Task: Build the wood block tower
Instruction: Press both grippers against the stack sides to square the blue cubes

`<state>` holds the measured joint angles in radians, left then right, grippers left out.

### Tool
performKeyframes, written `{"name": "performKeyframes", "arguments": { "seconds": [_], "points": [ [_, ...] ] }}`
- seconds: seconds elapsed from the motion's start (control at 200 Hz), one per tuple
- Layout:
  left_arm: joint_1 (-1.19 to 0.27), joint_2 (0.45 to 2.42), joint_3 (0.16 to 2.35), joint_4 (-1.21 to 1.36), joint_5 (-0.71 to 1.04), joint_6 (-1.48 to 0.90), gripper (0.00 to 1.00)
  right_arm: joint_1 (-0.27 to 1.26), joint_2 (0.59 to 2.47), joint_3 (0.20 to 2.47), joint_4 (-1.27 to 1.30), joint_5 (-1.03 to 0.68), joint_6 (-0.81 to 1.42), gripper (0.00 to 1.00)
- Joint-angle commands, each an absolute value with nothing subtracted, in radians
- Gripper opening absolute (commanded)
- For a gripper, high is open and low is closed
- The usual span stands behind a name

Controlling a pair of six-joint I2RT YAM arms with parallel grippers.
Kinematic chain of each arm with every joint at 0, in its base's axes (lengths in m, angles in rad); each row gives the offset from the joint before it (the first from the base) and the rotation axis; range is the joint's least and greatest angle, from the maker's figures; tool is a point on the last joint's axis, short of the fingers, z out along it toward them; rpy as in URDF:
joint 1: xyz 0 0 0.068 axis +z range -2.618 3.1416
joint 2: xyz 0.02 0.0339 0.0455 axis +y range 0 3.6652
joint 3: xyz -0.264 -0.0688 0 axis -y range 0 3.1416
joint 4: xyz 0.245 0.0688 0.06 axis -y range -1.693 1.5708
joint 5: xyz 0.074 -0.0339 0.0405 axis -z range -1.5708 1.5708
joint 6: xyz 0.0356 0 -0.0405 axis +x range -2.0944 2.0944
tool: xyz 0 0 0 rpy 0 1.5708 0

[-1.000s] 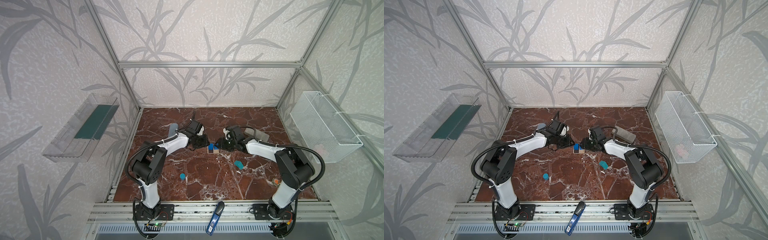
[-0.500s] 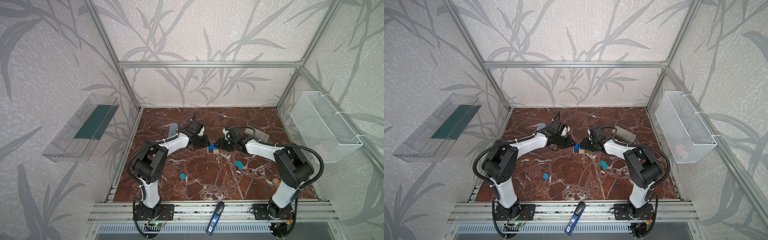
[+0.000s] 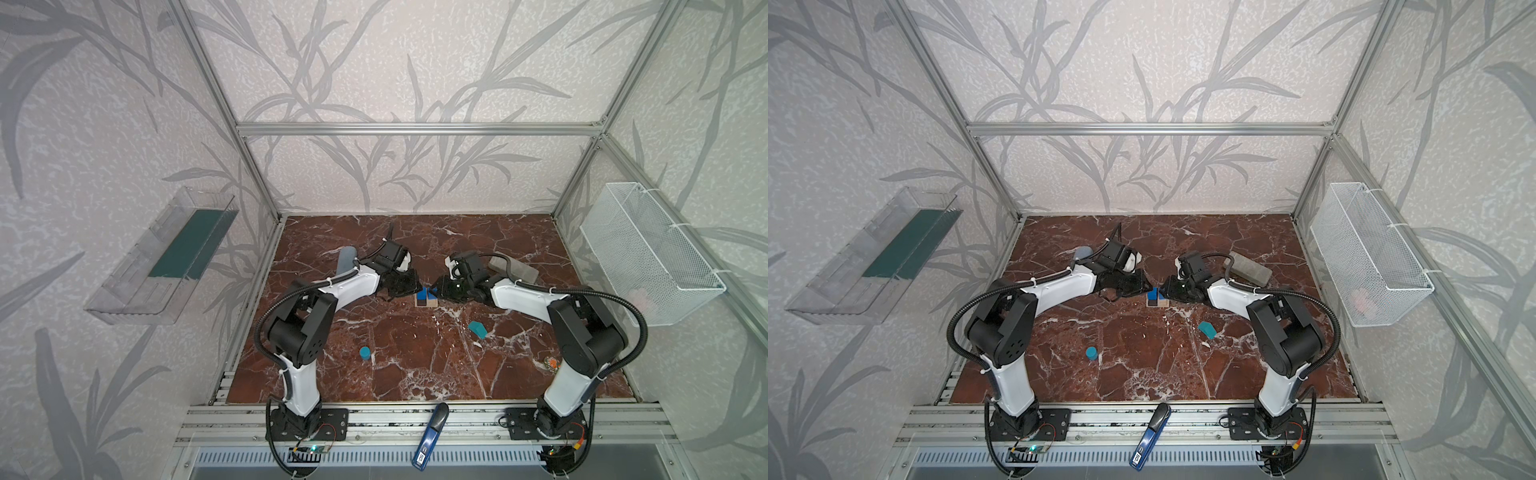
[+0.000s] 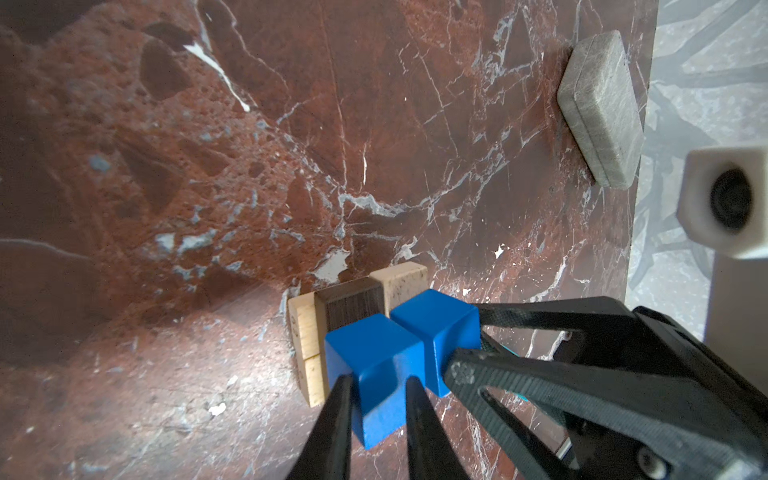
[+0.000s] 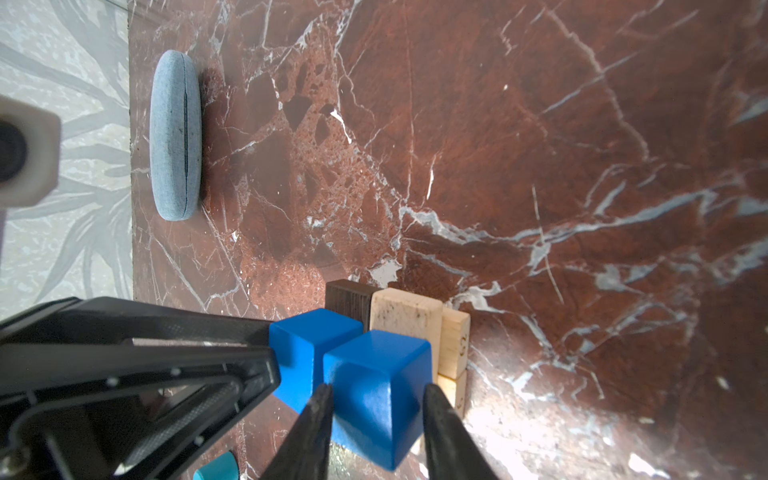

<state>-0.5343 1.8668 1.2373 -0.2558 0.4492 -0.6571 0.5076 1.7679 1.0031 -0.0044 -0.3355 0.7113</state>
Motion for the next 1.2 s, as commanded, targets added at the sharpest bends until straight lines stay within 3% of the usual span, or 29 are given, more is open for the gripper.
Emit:
{"name": "performKeyframes", "arguments": {
  "seconds": [0.0, 1.195],
  "points": [
    [-0.539, 1.883, 1.266, -0.255, 0.462, -0.661, 0.22, 0.509, 1.781, 1.026, 0.003, -0.346, 0.715, 0.37],
    [-0.541, 1.886, 1.267, -0.258, 0.460, -0.662, 0.22, 0.515, 1.783, 1.026, 0.002, -0.345, 0.721, 0.29]
  ]
}}
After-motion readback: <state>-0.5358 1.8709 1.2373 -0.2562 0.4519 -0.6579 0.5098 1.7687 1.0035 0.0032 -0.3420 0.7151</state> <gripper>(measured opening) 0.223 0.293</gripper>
